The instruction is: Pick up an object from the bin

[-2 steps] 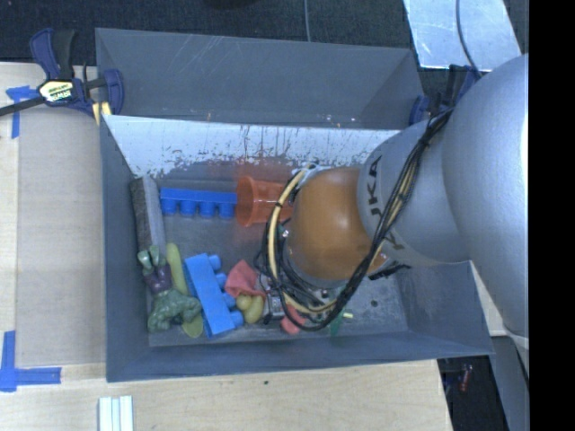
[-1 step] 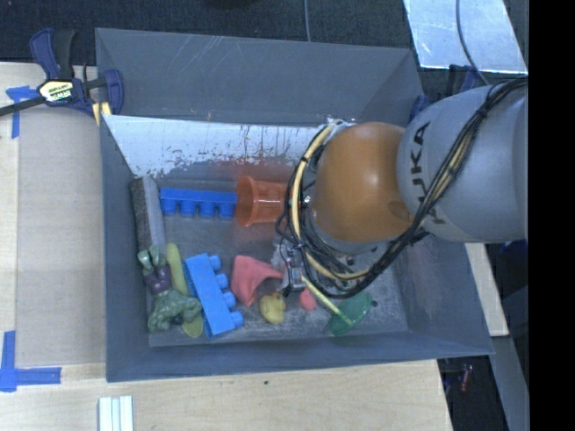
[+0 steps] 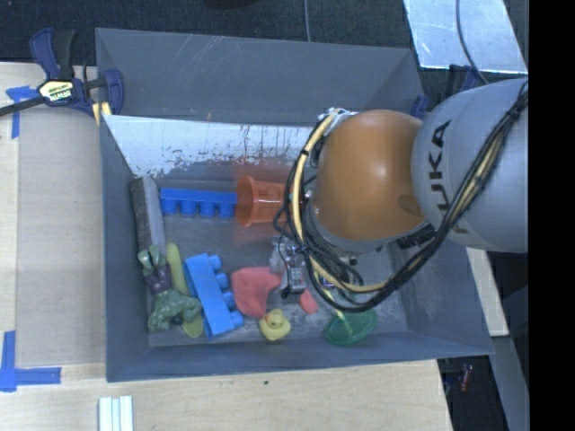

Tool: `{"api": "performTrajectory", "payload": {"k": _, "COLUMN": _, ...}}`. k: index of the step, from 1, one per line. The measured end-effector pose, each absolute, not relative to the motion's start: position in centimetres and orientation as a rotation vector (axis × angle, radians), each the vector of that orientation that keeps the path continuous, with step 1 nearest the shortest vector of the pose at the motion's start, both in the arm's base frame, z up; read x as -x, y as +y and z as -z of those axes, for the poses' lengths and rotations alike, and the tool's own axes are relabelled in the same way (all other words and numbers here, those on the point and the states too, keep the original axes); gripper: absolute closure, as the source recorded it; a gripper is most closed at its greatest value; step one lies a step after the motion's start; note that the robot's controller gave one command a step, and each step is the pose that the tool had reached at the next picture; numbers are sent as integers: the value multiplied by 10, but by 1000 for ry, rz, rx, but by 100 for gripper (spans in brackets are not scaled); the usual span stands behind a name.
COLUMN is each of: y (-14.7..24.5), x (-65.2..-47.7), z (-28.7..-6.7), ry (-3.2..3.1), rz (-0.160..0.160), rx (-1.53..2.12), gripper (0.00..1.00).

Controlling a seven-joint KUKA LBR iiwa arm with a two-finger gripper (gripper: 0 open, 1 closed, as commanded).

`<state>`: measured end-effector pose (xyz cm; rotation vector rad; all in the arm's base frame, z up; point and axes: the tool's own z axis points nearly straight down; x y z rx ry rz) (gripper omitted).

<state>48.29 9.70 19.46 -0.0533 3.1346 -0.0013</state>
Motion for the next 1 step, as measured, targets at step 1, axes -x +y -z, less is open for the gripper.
{"api": "performTrajectory", "payload": {"k": 1, "y": 81, "x": -493, "z": -251, "ry": 3120, "rz": 6, "rx": 292, "gripper": 100}}
